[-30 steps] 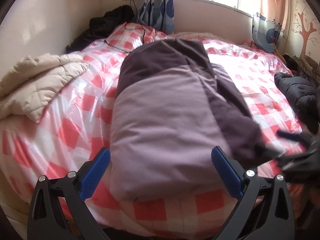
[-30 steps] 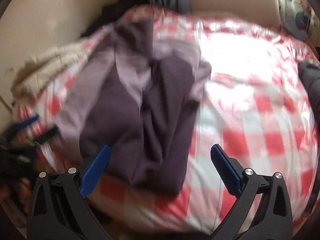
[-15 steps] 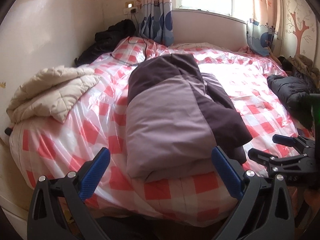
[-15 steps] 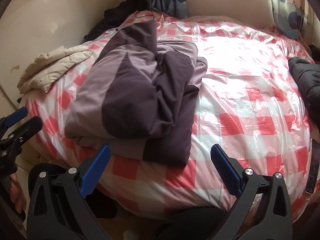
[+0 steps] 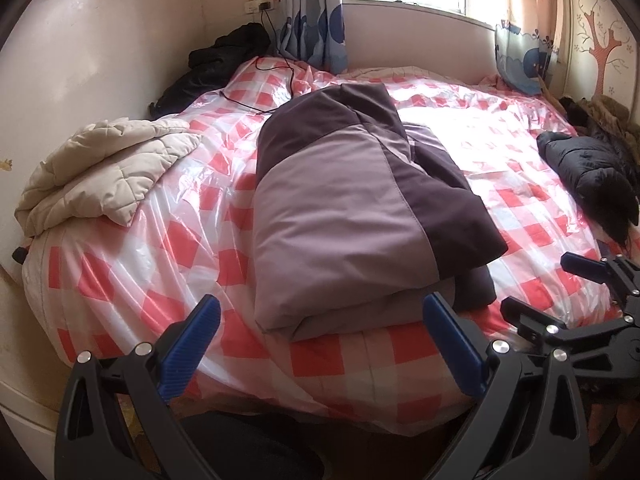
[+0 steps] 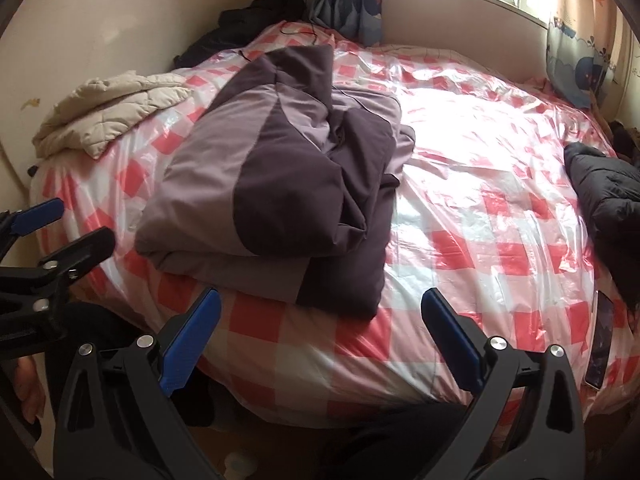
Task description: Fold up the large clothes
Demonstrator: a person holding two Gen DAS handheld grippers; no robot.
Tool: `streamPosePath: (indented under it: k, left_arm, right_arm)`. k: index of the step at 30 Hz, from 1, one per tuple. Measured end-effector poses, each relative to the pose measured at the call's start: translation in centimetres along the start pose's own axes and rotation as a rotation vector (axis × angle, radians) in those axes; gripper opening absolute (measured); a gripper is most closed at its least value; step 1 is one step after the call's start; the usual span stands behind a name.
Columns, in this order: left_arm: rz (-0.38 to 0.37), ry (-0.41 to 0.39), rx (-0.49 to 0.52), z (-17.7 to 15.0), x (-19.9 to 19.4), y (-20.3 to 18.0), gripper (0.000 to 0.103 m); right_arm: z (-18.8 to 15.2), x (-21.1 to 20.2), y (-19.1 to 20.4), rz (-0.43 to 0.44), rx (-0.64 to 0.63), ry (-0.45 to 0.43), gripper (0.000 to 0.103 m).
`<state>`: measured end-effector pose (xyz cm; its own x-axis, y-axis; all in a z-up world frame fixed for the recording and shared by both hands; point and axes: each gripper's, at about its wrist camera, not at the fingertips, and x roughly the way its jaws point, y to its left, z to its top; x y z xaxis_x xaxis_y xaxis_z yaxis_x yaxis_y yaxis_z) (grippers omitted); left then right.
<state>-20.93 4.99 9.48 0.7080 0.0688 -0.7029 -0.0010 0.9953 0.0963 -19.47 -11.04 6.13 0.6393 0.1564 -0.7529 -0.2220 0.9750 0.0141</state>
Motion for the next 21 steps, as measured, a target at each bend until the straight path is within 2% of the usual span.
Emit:
streamPosePath:
  k: [8, 12, 14, 21]
  left_arm:
    - [0.018, 0.005, -0.018, 0.3, -0.2, 0.2, 0.097]
    - [0.022, 0.013, -0.007, 0.3, -0.2, 0.0, 0.097]
    - [0.023, 0.016, -0.007, 0.2, -0.2, -0.1, 0.097]
    - [0.019, 0.023, -0.011, 0.0, -0.2, 0.1, 0.097]
  right_arm:
    - [0.5, -1.0, -0.1, 0.016, 0.012, -0.034, 0.097]
    - [0.6, -1.4, 0.0, -0.017, 0.010, -0.046, 0.097]
    - [0.6, -1.3, 0.0, -0.041, 0.007, -0.033, 0.097]
    - [0.4, -1.0, -0.3, -0.019, 0.026, -0.001, 0.097]
